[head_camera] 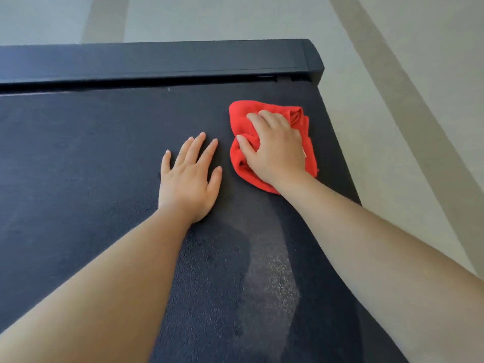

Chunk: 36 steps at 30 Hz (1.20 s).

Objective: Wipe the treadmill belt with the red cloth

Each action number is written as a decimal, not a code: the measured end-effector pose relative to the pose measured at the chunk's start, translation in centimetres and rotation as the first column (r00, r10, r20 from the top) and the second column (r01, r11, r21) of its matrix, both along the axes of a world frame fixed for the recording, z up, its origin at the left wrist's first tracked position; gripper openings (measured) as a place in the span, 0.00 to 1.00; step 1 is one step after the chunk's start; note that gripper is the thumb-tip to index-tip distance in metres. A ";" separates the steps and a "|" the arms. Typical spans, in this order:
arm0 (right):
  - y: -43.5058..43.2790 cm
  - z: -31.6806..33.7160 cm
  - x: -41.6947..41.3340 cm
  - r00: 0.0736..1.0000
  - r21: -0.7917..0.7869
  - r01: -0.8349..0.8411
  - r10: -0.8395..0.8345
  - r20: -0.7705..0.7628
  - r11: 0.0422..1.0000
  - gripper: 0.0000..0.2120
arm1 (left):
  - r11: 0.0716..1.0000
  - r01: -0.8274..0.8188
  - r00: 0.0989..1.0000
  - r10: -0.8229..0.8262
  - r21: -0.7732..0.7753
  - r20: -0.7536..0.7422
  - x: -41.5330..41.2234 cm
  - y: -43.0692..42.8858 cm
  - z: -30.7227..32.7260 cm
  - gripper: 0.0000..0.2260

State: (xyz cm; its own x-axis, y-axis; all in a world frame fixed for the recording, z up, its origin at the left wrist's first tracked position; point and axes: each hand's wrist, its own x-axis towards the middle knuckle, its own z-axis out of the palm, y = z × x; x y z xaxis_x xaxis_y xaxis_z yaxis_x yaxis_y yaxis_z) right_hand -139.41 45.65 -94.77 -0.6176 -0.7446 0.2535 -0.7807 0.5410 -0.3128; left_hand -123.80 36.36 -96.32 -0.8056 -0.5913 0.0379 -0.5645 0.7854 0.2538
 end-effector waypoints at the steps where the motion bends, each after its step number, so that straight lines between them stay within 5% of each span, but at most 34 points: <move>1: -1.4 0.0 -1.1 1.000 0.003 -0.010 0.010 0.002 1.000 0.22 | 1.000 -0.005 1.000 0.005 -0.001 0.004 0.0 -0.1 0.1 0.24; 8: -7.0 0.2 -5.6 1.000 0.040 0.004 -0.004 -0.008 0.999 0.23 | 1.000 -0.022 1.000 0.021 0.005 0.016 0.0 -0.1 0.2 0.25; 18: 3.1 0.4 2.4 0.999 -0.011 0.011 -0.011 -0.037 1.000 0.21 | 1.000 -0.022 1.000 0.022 0.012 -0.004 -0.1 0.0 0.5 0.23; 27: -5.6 0.6 -5.6 0.997 0.049 0.074 -0.074 0.006 0.996 0.22 | 1.000 -0.022 0.999 0.022 0.002 0.030 -0.1 -0.1 0.5 0.26; 36: -2.2 0.5 -2.3 0.995 0.100 0.058 -0.050 -0.081 0.993 0.22 | 1.000 -0.002 1.000 0.002 -0.014 -0.023 -0.2 -0.5 -0.3 0.22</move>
